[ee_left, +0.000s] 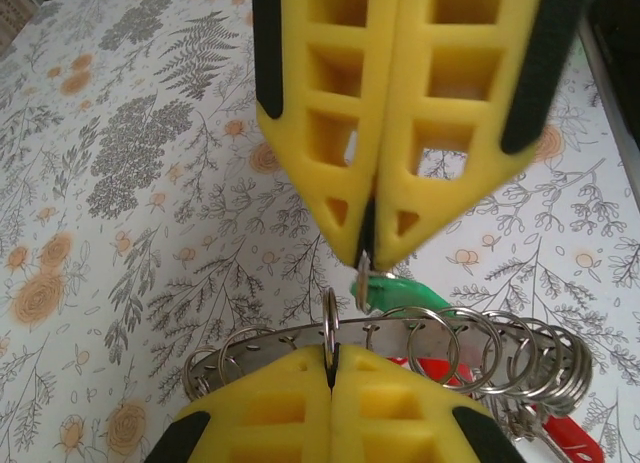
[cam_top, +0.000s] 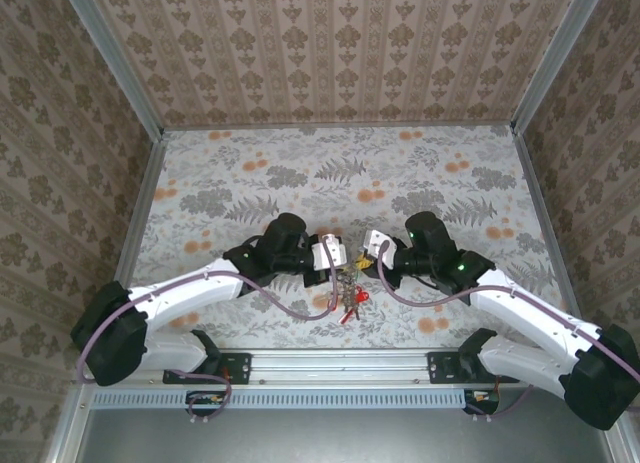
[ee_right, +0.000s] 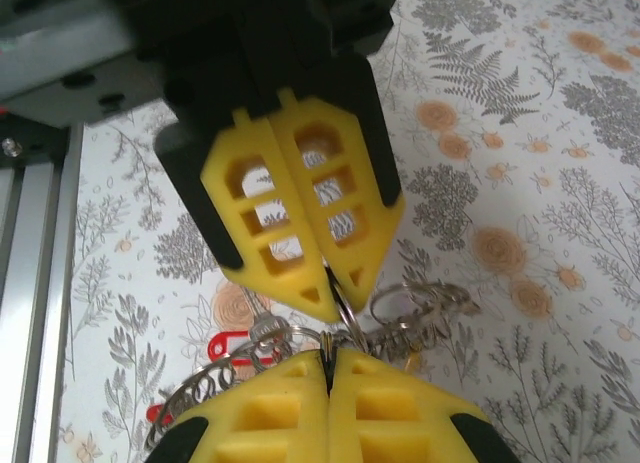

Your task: Put the keys on the keyring

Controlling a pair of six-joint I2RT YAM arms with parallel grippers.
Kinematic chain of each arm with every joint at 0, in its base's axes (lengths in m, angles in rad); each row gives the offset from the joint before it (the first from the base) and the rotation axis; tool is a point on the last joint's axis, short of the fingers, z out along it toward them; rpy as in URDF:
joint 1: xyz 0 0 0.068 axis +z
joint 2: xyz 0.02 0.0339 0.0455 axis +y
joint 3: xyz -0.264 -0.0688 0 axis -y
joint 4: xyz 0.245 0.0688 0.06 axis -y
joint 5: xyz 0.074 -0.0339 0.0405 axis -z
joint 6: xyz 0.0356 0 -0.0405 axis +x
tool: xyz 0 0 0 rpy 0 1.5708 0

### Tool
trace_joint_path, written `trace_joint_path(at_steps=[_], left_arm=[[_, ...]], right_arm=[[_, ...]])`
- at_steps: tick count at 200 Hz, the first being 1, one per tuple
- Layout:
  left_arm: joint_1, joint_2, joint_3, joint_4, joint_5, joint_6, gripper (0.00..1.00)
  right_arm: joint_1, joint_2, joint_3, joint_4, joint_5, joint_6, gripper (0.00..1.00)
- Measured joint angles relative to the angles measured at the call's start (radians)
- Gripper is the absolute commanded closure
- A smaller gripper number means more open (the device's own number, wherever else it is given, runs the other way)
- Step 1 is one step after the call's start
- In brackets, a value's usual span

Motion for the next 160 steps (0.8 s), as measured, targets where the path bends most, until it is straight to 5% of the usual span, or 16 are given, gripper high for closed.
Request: trace_joint_path(at_steps=[160], left_arm=[[-0.002,0.040,0.003,0.060,-0.029,-0.035,1.00]], right_arm=[[0.011,0.000,-0.070,0.161,0.139,0.285,1.00]])
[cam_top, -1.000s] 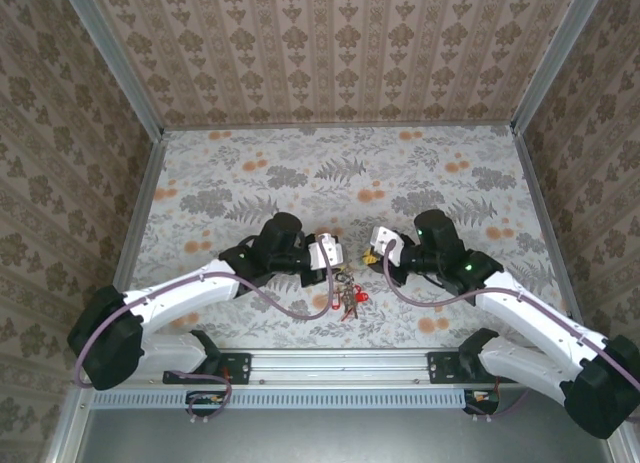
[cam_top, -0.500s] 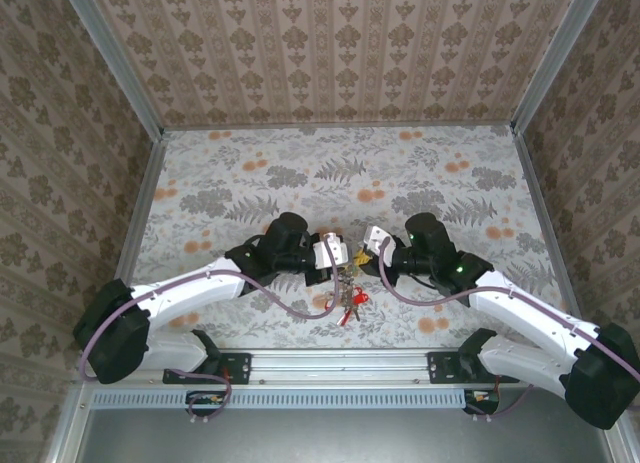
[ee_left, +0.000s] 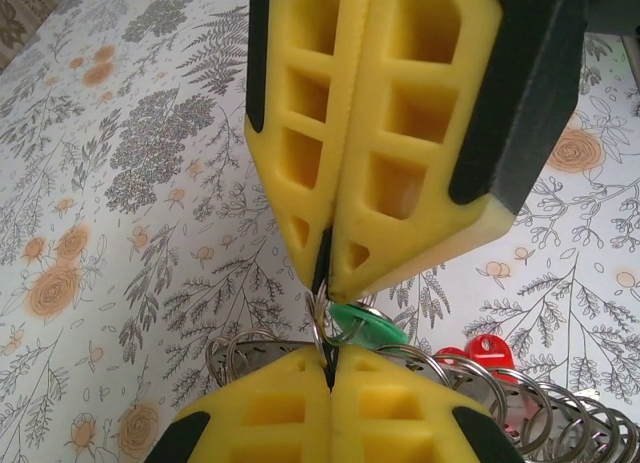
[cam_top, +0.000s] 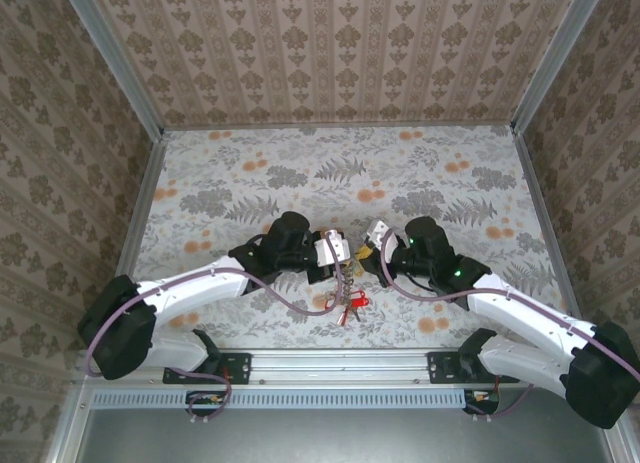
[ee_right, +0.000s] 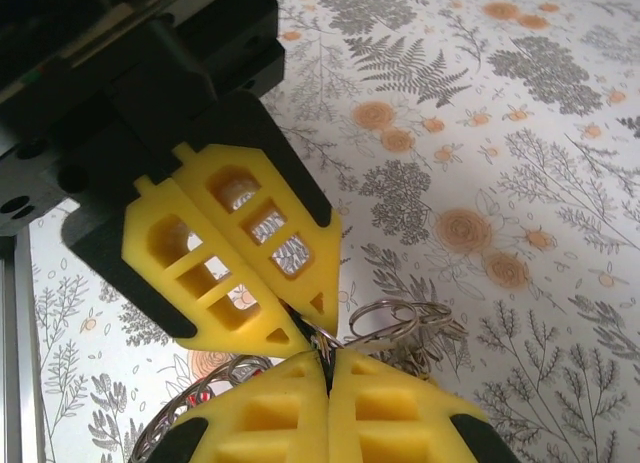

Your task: Put the keys on the keyring

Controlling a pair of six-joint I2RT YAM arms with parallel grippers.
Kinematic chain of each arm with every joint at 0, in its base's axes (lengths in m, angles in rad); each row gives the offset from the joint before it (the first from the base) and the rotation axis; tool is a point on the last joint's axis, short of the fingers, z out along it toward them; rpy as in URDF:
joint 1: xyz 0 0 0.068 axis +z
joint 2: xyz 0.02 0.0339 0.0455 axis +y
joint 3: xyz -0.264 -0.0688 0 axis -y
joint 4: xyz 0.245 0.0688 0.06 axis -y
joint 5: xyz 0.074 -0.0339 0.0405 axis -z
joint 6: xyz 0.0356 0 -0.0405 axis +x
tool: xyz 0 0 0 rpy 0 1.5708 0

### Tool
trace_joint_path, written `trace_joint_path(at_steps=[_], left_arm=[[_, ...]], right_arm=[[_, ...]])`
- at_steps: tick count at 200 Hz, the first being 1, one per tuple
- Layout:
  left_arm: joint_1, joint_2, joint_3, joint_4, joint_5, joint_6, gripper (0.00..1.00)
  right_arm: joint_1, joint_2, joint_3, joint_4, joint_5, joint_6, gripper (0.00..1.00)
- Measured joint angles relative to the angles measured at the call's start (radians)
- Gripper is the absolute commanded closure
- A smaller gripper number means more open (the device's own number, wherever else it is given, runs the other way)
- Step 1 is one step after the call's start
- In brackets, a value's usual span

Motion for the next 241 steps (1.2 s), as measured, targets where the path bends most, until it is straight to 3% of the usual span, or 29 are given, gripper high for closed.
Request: trace_joint_path(at_steps=[76,97,114,145,180,241], left_arm=[[0.000,-0.018,-0.055,0.124,0.002,0.000,1.00],[0.000,-0.018,-0.066,0.161,0.011,0.000,1.00],[-0.001,-0.018,-0.078,0.185,0.029,-0.005,1.00],[-0.001,-0.018,-0.087,0.208,0.056,-0.009,1.00],[-0.001,-0.018,-0.088,0.231,0.101,-0.018,1.00],[0.000,-0.014,-0.089,0.257,0.159,-0.028,1.00]], right_arm=[[-0.020,0.000,-0.002,0.000,0.023,0.078,1.00],[-0.060,0.000,-0.003,0.003,-0.049,0.102,0.71],[-0.097,0.005,-0.003,0.001,-0.094,0.110,0.61],[-0.143,0.003,0.000,-0.047,-0.143,0.064,0.61],[-0.154,-0.048,0.052,-0.174,-0.169,-0.102,0.74],[-0.154,-0.068,0.132,-0.290,-0.211,-0.348,0.72]])
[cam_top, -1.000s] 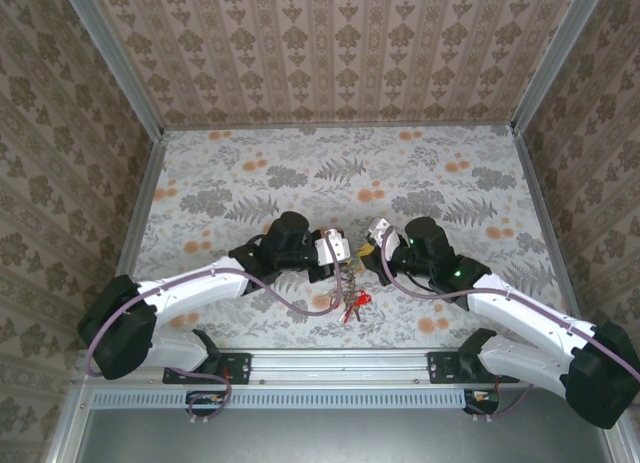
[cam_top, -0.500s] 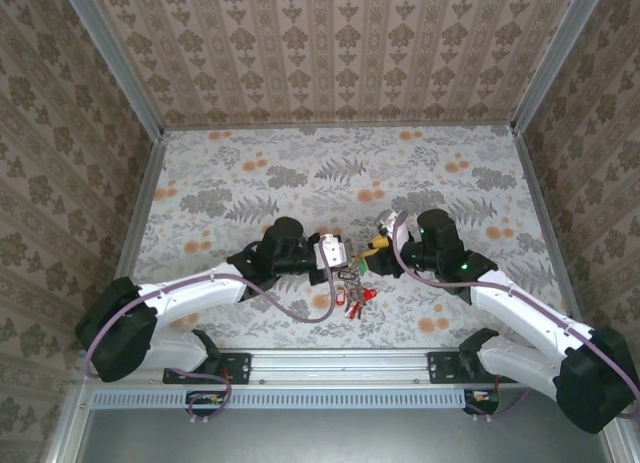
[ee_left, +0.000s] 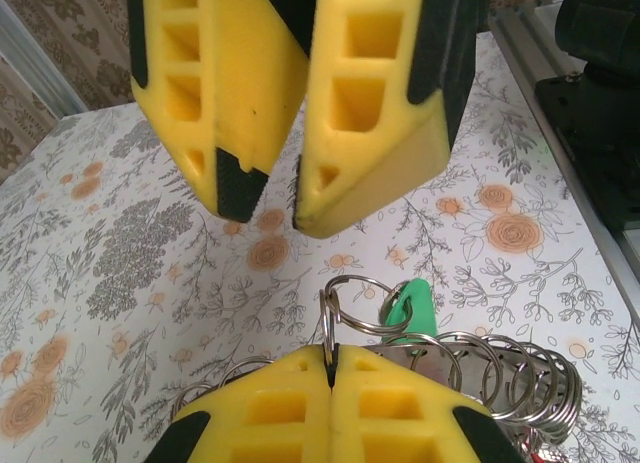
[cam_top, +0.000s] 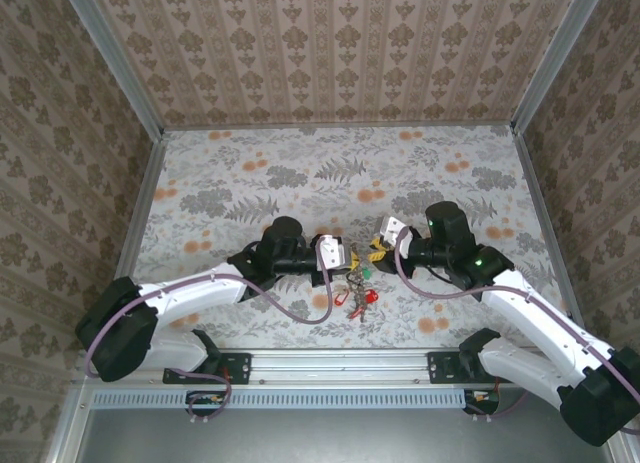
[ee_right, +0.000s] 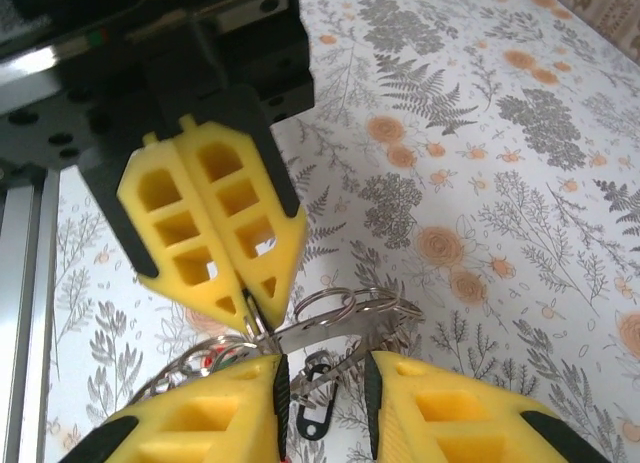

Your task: Put the keys on the keyring

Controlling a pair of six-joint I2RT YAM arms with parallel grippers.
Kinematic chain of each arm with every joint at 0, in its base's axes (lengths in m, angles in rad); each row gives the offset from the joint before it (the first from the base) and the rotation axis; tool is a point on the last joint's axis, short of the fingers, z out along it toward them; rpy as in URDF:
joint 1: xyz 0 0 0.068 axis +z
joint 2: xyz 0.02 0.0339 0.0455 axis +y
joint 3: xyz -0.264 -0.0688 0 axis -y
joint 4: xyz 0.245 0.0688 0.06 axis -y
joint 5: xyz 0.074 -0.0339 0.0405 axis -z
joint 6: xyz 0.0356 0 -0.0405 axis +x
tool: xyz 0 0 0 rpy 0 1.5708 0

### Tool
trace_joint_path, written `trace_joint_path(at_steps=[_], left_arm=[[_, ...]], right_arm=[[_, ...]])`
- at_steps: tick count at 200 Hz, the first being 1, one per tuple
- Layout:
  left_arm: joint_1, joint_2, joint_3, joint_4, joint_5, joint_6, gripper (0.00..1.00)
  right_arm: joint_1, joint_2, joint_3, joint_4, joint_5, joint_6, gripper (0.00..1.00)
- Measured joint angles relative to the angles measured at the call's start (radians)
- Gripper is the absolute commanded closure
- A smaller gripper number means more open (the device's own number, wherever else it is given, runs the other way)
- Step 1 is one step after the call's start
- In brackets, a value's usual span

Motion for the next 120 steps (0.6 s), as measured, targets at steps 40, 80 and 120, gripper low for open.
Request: trace_joint_path(at_steps=[40,80,120], left_arm=[[0.001,0.016,0.000,0.033,0.029,-0.014,1.00],[0.002,0.035,0.000,0.055,0.047,-0.032,1.00],[0.008,0.050,0.000,0.072,0.065,-0.051,1.00]], right_arm=[[0.005,0.007,0.006,-0.047,-0.006,-0.089,0.71],[0.017,0.036,0.006,-0.053,-0.019,-0.116,0.83],[0.032,0.068,0.008,-0.052,-0.027,-0.133,0.80]])
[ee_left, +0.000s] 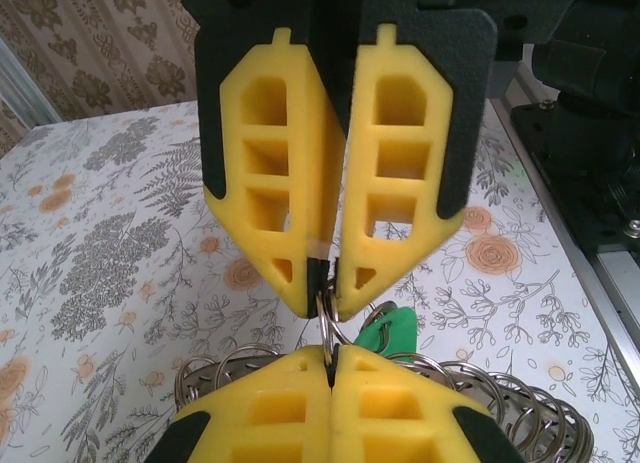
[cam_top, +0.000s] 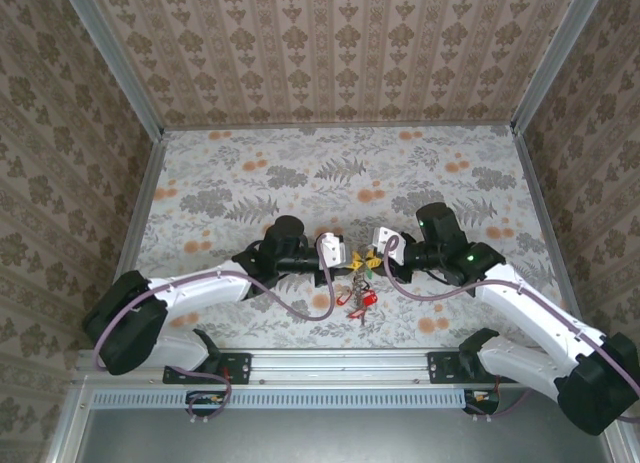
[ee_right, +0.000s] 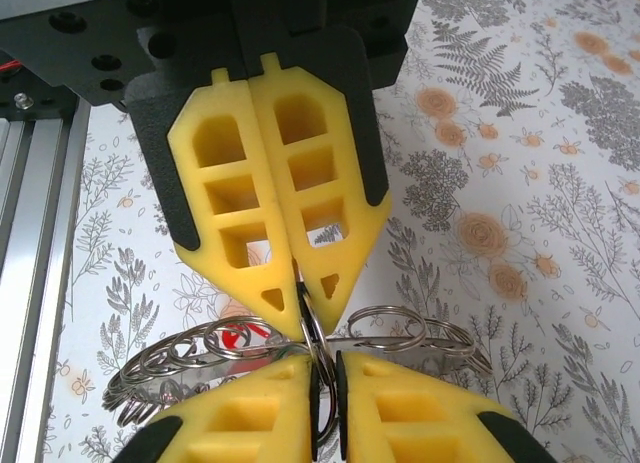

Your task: Put the keys on the keyring

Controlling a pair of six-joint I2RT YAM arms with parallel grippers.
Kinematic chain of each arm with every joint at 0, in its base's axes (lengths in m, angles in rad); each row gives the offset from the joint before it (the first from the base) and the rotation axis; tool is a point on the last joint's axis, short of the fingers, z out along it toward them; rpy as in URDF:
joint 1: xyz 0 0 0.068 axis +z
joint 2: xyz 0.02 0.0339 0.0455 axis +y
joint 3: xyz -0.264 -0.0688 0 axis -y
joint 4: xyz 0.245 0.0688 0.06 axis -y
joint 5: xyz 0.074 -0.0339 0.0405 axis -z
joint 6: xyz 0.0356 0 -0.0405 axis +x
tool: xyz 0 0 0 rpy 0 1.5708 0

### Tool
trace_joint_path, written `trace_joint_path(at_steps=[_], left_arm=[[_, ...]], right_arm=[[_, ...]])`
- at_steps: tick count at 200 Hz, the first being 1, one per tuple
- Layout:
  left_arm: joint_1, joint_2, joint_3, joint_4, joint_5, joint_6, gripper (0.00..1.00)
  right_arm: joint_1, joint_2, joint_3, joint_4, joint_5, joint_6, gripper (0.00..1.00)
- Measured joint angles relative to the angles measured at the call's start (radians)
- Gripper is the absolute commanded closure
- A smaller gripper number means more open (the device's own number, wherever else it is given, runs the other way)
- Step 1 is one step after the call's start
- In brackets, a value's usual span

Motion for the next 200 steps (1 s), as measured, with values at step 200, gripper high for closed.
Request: trace_joint_path(at_steps=[200], left_arm=[[-0.008,0.000,0.093,-0.176,-0.088,0.043,0.85]], right_arm=[[0.017,0.019,0.046,-0.054,0.066,-0.007,1.00]])
